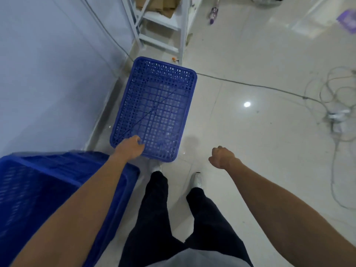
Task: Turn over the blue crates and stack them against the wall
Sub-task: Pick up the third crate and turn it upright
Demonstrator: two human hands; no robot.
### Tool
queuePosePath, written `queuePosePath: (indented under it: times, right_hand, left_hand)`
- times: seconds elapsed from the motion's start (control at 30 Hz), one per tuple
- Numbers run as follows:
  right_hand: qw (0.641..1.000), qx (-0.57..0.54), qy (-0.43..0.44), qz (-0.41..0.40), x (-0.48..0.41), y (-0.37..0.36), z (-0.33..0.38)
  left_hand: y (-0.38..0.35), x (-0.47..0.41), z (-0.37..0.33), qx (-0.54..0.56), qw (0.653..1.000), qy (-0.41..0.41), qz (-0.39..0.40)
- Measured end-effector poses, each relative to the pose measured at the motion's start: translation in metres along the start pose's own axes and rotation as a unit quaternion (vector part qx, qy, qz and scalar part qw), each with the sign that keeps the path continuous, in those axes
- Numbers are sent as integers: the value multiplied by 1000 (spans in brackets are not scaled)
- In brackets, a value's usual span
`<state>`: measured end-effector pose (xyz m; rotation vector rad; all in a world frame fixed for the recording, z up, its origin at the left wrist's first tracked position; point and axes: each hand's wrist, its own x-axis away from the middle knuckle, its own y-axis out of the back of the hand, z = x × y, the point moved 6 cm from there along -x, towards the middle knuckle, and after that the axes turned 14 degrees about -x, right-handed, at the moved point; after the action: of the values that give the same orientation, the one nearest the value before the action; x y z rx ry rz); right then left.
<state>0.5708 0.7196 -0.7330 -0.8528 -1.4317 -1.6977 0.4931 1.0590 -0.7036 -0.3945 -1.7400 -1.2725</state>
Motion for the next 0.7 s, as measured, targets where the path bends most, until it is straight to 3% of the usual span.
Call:
queuePosePath:
  times: [0.27,0.47,0.7]
  right_hand:
    - [996,-83,-44,8,-110,-17,76]
    - [992,-116,-57,12,-206,-41,107]
    - [974,-190,-102,-72,-291,-71,99]
  left_hand:
    - [22,-146,45,-12,999,-25,18]
    - [17,-251,104,-2,999,29,-24]
    - [-22,-323,143,74,989,128,-29]
